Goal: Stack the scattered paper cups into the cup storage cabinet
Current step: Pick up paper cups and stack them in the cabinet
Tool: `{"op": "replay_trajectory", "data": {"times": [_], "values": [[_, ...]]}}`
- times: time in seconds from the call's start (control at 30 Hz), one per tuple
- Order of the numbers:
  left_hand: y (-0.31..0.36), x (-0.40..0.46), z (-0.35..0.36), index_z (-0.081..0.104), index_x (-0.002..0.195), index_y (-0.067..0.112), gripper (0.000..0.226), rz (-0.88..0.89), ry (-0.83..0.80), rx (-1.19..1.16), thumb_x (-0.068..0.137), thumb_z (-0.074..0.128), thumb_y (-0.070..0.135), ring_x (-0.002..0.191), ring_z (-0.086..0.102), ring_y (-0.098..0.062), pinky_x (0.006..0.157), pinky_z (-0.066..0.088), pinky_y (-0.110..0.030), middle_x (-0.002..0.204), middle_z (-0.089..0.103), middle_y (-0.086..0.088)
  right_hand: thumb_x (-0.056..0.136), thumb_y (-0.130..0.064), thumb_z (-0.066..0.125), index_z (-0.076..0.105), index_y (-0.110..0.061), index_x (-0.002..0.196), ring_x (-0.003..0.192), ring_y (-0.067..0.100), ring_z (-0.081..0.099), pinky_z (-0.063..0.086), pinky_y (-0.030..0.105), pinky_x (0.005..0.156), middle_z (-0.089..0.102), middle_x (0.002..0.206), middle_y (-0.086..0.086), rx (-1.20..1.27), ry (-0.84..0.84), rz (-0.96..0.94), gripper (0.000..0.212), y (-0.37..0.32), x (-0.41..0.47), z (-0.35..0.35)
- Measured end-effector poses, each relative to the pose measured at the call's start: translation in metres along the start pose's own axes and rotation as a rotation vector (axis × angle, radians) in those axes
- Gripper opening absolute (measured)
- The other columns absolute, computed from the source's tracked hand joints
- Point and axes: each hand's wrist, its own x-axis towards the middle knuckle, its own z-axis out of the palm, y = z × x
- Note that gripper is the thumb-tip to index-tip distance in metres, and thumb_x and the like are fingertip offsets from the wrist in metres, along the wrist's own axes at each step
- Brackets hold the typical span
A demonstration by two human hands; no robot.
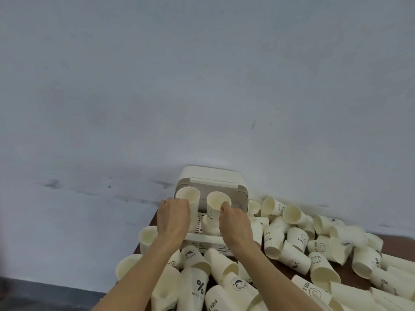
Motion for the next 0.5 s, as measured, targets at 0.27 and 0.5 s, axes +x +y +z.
{"op": "replay_trajectory", "data": {"times": [0.27,0.5], "values": [[-0.016,0.002,0.016,0.069,0.095,0.017,0.028,-0.003,-0.064,0.033,0.098,0.041,0.017,0.088,0.056,-0.020,0.069,0.038,-0.027,0.094,0.066,-0.004,0.095,-0.008,0.041,0.051,-0.011,0.104,0.069,0.022,0.047,0.035,0.031,0.057,0.066,0.094,0.008,-0.022,-0.057,0.043,0.014,0.000,0.008,0.024],[-0.012,-0.001,0.027,0.067,0.106,0.016,0.024,0.026,-0.152,0.094,0.099,0.043,0.017,0.096,0.056,-0.020,0.079,0.040,-0.027,0.104,0.065,-0.004,0.094,-0.009,0.042,0.054,-0.011,0.104,0.081,0.025,0.058,0.039,0.032,0.060,0.066,0.097,0.008,-0.066,-0.120,0.052,0.016,0.005,0.009,0.037]]}}
